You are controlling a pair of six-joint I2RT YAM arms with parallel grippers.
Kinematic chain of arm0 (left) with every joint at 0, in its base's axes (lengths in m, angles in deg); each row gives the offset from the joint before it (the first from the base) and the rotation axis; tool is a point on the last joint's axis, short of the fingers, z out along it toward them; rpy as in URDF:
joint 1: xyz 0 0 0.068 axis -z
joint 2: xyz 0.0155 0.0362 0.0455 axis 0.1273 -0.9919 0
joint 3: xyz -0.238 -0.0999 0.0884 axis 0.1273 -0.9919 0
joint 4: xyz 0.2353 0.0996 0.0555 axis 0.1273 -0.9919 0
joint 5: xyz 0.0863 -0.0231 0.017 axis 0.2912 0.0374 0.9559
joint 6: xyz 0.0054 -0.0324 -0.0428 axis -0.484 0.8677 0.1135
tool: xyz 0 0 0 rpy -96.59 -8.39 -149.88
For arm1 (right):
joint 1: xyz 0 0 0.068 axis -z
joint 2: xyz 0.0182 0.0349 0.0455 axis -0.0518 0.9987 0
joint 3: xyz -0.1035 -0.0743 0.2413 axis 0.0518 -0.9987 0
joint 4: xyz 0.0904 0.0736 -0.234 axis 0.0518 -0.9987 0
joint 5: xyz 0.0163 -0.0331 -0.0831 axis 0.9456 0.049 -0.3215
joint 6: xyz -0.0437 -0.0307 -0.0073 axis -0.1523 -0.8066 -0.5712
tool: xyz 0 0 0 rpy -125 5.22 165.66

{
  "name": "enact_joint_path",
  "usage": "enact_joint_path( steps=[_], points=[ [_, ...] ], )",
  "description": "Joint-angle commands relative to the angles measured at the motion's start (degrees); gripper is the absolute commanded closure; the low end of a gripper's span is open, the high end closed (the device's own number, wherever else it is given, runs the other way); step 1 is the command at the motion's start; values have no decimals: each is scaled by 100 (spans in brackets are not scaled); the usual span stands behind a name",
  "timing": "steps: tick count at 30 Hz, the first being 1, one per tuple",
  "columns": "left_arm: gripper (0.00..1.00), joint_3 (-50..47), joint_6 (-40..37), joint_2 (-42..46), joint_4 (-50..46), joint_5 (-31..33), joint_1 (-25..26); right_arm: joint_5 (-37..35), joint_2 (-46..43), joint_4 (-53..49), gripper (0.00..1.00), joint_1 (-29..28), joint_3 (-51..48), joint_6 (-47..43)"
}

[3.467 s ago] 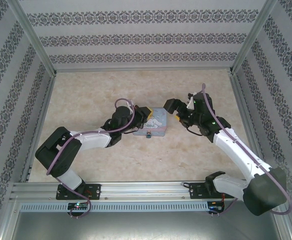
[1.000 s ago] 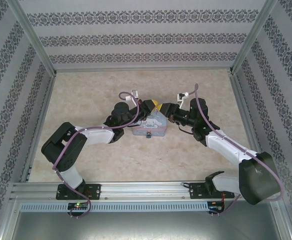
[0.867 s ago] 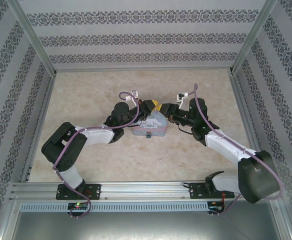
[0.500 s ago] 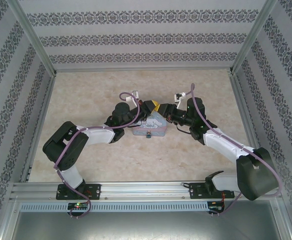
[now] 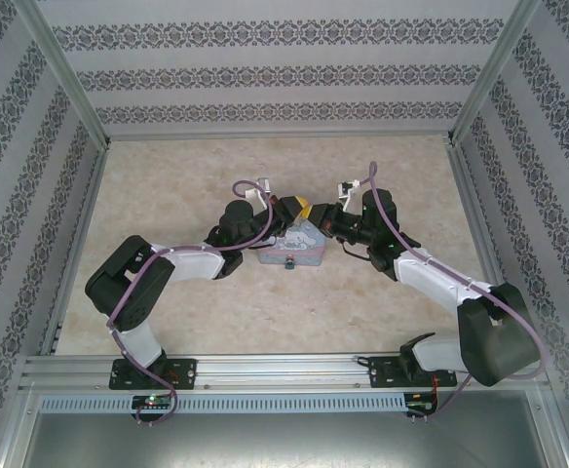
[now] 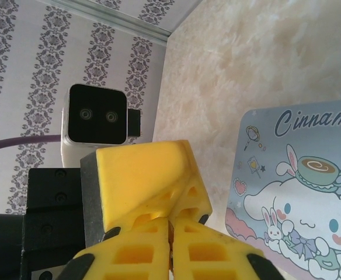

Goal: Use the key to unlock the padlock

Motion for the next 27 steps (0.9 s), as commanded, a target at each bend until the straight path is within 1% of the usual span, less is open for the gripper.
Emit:
enact_joint_path(
  steps=[1, 4, 6, 7, 8, 11, 12, 14, 16, 19, 21, 22, 24, 27],
  points=[
    [100, 171, 42, -44, 236, -62, 80, 39, 82, 264, 95, -95, 193, -19],
    [100, 197, 54, -37, 172, -93, 93, 54, 92, 228, 100, -97, 196, -18],
    [99, 217, 84, -4, 63, -81, 89, 45, 83, 182, 100, -86, 200, -27],
    [92, 209, 95, 32, -31, -63, 81, 32, 66, 127, 100, -82, 193, -68],
    [81, 216, 117, 85, -205, -37, 64, 7, 40, 18, 100, -72, 201, -133],
    [53, 207, 116, 321, -750, -3, -21, -93, -60, -337, 100, -51, 217, -401],
    [47, 207, 124, 411, -975, 0, -53, -124, -92, -475, 100, -51, 230, -505],
    [40, 255, 73, 645, -1568, -48, -126, -170, -140, -723, 100, -49, 279, -736],
    [35, 345, -37, 862, -2200, -97, -187, -263, -200, -1007, 100, -51, 329, -987],
    [33, 618, -216, 1169, -3466, -221, -274, -473, -283, -1504, 100, -83, 441, -1429],
    [33, 960, -392, 1254, -4555, -390, -341, -797, -373, -1986, 100, -180, 602, -1875],
    [33, 1082, -465, 1268, -4906, -477, -363, -965, -418, -2181, 100, -247, 660, -2093],
    [33, 1226, -455, 1256, -5343, -660, -393, -1469, -503, -2671, 100, -452, 852, -2594],
    [34, 1306, -261, 1214, -5594, -895, -412, -2340, -578, -3177, 100, -867, 1102, -3337]
  ],
)
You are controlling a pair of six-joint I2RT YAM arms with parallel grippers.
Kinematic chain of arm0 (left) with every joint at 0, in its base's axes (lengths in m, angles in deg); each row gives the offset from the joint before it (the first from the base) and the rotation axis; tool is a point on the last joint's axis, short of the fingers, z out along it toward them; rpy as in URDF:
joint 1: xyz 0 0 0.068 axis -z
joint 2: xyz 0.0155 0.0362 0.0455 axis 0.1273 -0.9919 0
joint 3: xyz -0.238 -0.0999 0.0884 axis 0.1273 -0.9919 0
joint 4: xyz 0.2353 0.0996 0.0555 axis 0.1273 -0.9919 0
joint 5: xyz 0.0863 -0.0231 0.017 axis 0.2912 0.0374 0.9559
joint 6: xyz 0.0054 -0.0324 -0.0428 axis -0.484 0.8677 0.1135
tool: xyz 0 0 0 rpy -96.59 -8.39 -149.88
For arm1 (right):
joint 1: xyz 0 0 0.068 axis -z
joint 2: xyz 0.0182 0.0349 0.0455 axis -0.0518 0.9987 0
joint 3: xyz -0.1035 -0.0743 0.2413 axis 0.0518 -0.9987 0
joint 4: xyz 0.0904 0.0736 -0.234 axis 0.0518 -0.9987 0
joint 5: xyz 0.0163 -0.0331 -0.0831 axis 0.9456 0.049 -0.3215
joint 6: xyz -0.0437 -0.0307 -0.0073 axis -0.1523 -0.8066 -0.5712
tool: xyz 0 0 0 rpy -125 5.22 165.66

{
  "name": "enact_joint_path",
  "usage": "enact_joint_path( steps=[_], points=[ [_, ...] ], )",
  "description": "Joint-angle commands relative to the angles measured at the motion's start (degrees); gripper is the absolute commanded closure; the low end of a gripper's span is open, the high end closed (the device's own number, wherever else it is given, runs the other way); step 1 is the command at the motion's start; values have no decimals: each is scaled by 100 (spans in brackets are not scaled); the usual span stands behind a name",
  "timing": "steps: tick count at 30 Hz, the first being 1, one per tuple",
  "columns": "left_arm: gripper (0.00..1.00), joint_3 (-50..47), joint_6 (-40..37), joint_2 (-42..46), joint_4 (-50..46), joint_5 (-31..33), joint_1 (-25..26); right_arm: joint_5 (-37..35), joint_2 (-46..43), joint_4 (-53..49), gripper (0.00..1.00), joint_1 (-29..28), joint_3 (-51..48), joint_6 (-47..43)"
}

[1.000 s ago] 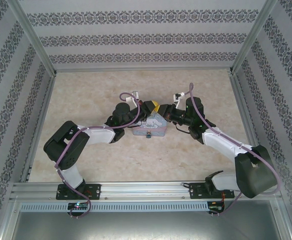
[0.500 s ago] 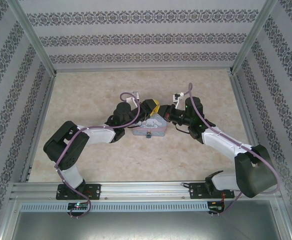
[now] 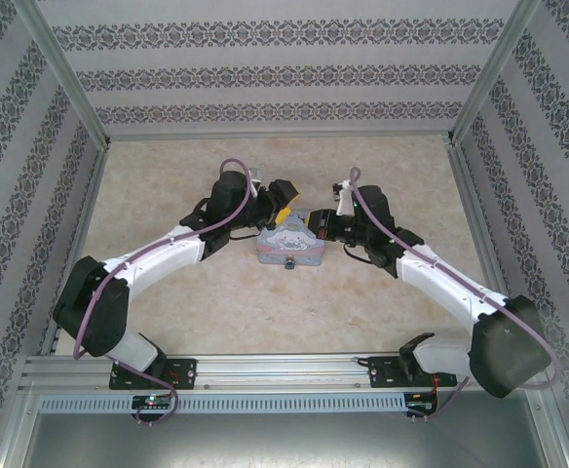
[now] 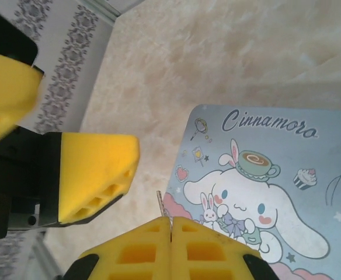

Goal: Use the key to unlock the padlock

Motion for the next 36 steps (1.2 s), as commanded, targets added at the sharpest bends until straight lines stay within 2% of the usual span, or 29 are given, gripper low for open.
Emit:
enact_joint_path(
  steps=[1, 7, 13, 29, 36],
  points=[
    [35, 91, 41, -5, -1130, -444, -55, -1315, -197, -883, 100, -449, 369, -1307],
    [42, 141, 289, -17, -1414, -597, -56, -3178, -271, -974, 100, -1335, 406, -2382],
    [47, 12, 554, 38, -1234, -591, -52, -4215, -218, -740, 100, -1954, 421, -2943],
    [50, 124, 911, -298, -732, -583, -50, -4200, 5, -559, 100, -2229, 547, -2974],
    [59, 157, 955, -359, -658, -570, -21, -4177, 188, -547, 100, -2277, 632, -2978]
  ],
)
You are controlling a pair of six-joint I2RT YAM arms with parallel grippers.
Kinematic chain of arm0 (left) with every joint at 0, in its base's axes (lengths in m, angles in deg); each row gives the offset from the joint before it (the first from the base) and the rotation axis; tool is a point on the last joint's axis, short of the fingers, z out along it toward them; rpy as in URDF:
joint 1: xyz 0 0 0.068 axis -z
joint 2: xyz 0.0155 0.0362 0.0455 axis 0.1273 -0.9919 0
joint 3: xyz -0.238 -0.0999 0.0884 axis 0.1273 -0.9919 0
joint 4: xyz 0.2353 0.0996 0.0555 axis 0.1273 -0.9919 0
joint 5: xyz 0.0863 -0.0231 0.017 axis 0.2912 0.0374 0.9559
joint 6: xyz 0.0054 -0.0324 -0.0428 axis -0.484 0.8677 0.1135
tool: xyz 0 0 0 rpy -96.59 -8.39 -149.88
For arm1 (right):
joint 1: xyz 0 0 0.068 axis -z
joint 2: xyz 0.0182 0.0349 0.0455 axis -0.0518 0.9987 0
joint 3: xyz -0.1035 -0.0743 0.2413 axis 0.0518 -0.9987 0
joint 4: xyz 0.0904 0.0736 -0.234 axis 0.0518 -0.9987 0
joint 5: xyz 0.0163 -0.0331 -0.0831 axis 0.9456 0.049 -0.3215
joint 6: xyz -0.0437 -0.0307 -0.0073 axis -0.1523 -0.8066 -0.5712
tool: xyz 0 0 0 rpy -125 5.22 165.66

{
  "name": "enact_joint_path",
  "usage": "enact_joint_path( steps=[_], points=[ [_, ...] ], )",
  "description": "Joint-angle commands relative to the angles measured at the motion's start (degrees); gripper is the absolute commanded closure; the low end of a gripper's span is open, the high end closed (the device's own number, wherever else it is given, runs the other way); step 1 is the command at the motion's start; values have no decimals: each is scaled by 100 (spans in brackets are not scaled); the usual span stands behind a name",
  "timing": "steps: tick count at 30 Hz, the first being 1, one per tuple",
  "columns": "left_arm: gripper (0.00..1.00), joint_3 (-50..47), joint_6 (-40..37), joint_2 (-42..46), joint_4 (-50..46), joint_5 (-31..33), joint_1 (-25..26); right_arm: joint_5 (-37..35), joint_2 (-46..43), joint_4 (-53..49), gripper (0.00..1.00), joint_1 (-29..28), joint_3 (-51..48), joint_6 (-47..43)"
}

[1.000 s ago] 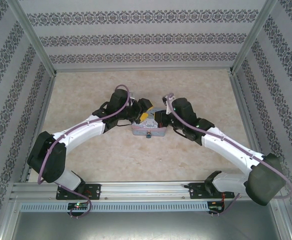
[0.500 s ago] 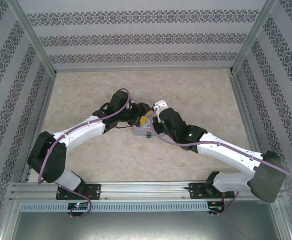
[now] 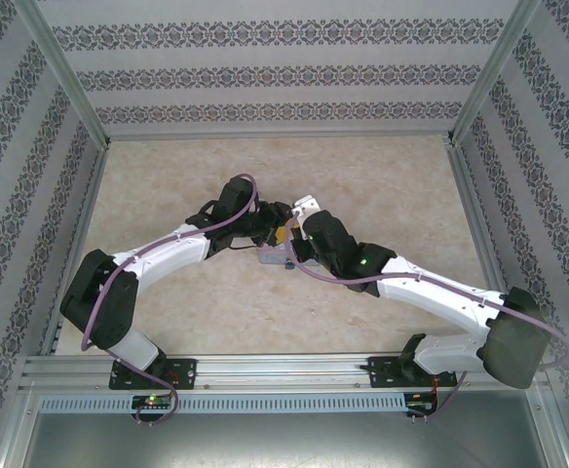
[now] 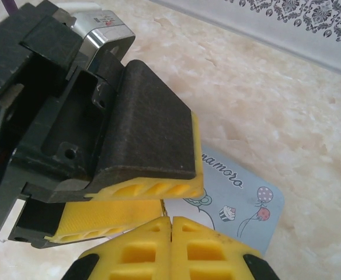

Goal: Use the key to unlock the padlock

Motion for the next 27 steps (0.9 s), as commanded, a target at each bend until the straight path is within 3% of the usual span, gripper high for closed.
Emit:
enact_joint_path(
  steps=[1, 22, 27],
  points=[
    [61, 177, 154, -55, 243, -61, -28, -97, 77, 110, 100, -88, 193, -53],
    [87, 236, 155, -89, 182, 15, 60, -122, 211, 94, 100, -89, 243, -22],
    [100, 294, 17, -88, -39, 34, 69, -131, 212, 77, 100, -89, 287, -9]
  ],
)
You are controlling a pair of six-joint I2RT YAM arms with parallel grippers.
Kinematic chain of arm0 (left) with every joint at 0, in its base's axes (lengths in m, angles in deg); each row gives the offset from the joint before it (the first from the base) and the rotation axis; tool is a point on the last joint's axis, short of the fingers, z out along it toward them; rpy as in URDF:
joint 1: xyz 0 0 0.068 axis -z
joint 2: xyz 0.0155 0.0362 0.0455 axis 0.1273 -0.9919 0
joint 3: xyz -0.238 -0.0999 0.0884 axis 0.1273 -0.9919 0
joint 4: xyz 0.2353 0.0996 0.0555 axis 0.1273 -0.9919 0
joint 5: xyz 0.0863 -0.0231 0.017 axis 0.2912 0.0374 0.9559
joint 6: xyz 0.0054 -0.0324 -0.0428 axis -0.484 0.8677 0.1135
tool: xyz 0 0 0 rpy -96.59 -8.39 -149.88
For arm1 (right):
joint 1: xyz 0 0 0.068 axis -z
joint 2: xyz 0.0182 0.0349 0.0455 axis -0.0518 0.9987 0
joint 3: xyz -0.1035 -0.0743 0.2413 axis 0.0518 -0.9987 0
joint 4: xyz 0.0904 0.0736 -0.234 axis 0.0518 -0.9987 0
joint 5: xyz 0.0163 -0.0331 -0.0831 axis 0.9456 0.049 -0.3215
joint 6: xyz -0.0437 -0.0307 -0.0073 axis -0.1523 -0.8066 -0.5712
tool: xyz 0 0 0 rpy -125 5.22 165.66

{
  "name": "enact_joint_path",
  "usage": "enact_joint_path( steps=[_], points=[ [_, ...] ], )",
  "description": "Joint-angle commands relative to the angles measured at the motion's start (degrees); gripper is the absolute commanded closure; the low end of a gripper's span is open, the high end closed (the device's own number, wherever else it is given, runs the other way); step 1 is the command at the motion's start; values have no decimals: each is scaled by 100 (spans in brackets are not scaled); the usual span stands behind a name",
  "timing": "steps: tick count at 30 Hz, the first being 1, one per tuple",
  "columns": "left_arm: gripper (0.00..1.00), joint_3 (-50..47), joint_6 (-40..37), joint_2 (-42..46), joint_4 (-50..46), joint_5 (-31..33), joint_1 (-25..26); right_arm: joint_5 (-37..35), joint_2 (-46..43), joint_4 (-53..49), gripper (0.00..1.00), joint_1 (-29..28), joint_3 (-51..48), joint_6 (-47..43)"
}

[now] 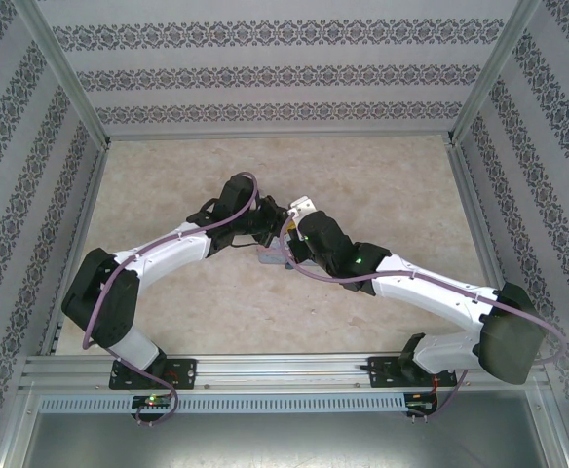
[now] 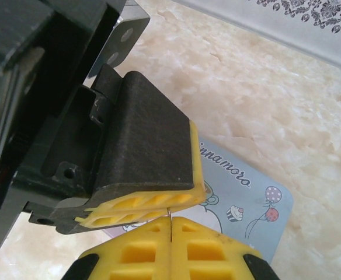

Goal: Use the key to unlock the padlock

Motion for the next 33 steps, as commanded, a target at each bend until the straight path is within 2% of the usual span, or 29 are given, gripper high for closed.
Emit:
enact_joint_path(
  steps=[1, 2, 3, 6, 9, 11, 16, 19, 21, 25, 29, 33],
  points=[
    [100, 186, -100, -23, -117, 24, 59, -144, 54, 39, 100, -49, 258, -3],
    [100, 195, -135, -24, -116, 33, 60, -157, 47, 10, 100, -52, 282, 16],
    [100, 192, -177, -22, -128, 54, 58, -196, 30, -23, 94, -45, 299, 42],
    [100, 212, -476, -49, -131, 80, 49, -283, -159, -137, 57, 43, 311, 255],
    [100, 269, -887, -94, -117, 91, 36, -173, -470, -291, 28, 246, 320, 505],
    [100, 333, -1178, -128, -118, 78, 19, -209, -659, -354, 2, 346, 304, 613],
    [100, 432, -1717, -183, -162, 99, -20, -14, -1014, -768, 2, 932, 375, 1223],
    [100, 587, -2174, -191, -390, 263, -30, 978, -1062, -952, 2, 1599, 373, 1878],
    [100, 678, -2477, -187, -525, 356, -25, 1522, -1188, -586, 2, 1906, 90, 2227],
    [100, 544, -2912, -51, -367, 697, -23, 2121, -1427, -88, 2, 2405, -369, 2917],
    [100, 196, -3163, 147, 276, 1020, -27, 2416, -1458, -57, 2, 2540, -459, 3245],
    [100, -15, -3302, 165, 906, 1081, -30, 2652, -1404, 230, 2, 2599, -636, 3886]
  ],
)
